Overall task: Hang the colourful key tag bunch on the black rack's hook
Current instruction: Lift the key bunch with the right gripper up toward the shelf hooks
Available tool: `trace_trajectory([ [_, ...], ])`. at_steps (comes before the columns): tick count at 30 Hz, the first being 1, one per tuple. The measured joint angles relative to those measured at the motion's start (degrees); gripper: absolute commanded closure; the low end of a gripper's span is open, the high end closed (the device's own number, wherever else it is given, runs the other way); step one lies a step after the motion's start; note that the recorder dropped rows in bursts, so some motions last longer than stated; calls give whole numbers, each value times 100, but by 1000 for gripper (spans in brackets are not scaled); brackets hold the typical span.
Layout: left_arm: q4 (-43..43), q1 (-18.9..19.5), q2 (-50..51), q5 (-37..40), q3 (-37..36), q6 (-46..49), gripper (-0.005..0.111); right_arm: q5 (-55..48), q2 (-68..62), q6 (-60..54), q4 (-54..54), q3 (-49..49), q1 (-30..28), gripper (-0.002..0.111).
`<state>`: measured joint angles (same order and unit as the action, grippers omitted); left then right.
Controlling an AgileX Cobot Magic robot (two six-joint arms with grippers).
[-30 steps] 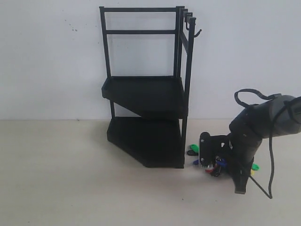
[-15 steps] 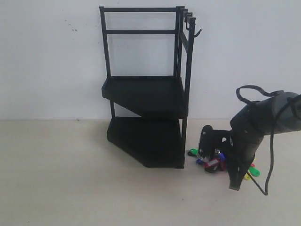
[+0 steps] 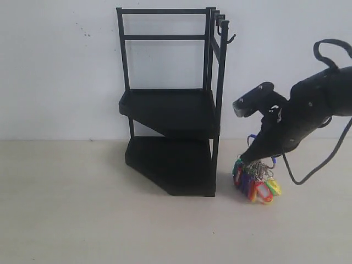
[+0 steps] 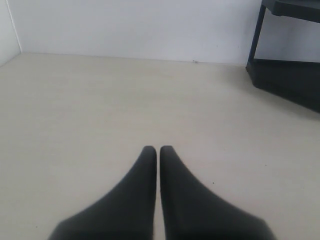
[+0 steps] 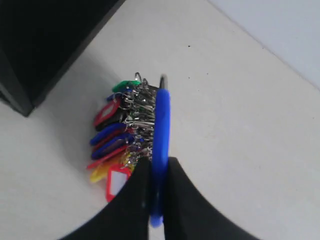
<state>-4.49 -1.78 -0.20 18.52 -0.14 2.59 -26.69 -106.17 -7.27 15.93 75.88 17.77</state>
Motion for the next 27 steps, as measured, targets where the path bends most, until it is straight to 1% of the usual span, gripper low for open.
trace_trajectory([
  [4,0,0,0,0,0,0,102,-13,253,676,-200,0,0,108],
  [10,0,0,0,0,0,0,102,-154,766,845,-832,-37,0,108],
  [14,0,0,0,0,0,0,102,89,1334,845,-1100,-469,0,108],
  [16,0,0,0,0,0,0,102,400,1663,845,-1156,-850,0,108],
  [19,0,0,0,0,0,0,102,1130,2218,887,-1313,-1653,0,108],
  [22,0,0,0,0,0,0,102,2270,2774,1144,-1510,-2418,0,108],
  [24,0,0,0,0,0,0,102,2925,3001,1308,-1593,-2726,0,108],
  [25,0,0,0,0,0,0,102,3120,3051,1356,-1634,-2813,0,108],
  [27,0,0,0,0,0,0,102,3082,3087,1370,-1627,-2866,11,108],
])
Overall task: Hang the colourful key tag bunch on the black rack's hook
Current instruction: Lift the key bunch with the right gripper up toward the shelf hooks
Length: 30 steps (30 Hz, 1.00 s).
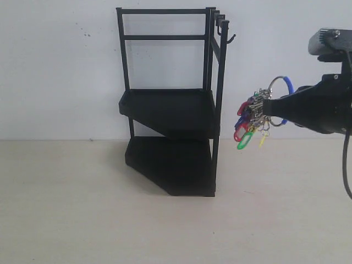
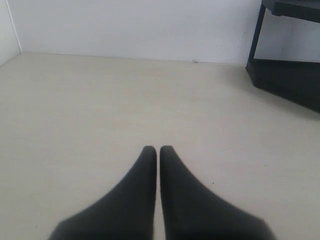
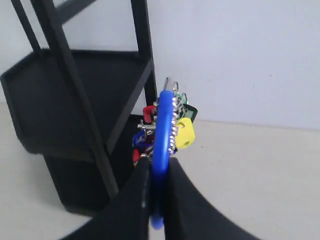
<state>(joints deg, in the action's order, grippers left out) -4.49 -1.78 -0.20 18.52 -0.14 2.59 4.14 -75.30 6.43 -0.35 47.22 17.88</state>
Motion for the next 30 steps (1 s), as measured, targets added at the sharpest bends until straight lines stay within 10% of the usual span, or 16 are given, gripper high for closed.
trace_trajectory([
  [30,0,0,0,0,0,0,102,-797,346,-221,618,181,266,108],
])
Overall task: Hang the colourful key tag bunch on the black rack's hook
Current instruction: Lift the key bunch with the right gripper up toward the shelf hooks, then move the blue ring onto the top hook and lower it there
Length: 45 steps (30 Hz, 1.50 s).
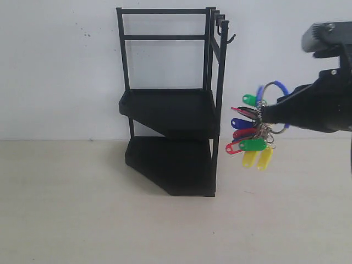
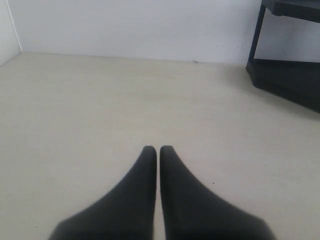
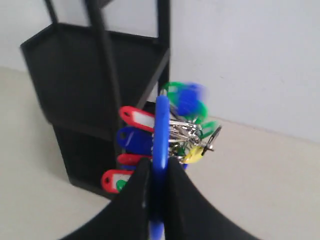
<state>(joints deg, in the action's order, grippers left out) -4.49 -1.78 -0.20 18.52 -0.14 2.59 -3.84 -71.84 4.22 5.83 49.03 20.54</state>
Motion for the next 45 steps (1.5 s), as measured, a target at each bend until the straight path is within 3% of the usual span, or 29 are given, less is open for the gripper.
trace_trajectory([
  [24,0,0,0,0,0,0,102,321,-1074,-576,-111,1371,-427,109],
  [35,0,0,0,0,0,0,102,1161,-1584,-422,-637,1769,-430,109],
  [45,0,0,0,0,0,0,102,76,-2138,-422,-708,2865,-193,109],
])
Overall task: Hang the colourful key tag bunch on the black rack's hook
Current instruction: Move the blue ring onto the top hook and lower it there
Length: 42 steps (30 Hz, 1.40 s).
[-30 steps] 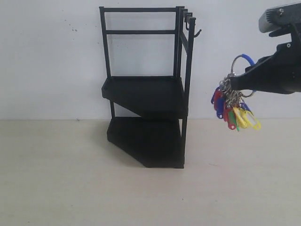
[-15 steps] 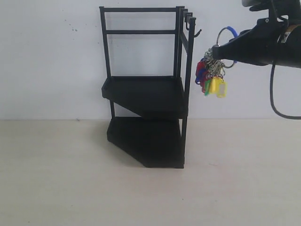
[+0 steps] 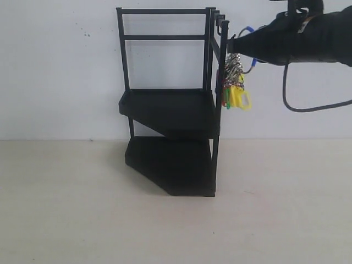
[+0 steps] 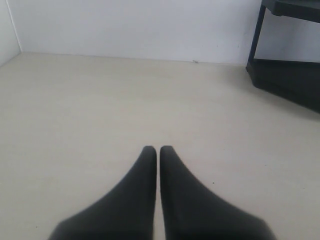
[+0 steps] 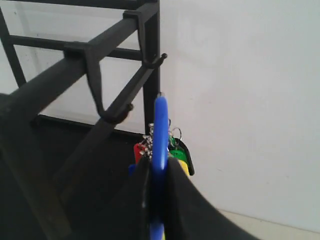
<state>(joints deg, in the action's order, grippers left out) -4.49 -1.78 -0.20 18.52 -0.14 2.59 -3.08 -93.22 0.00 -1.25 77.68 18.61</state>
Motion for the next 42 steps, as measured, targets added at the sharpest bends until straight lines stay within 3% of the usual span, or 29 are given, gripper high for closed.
trace_trajectory([
  [42,0,0,0,0,0,0,102,-1256,-273,-372,339,780,220,109],
])
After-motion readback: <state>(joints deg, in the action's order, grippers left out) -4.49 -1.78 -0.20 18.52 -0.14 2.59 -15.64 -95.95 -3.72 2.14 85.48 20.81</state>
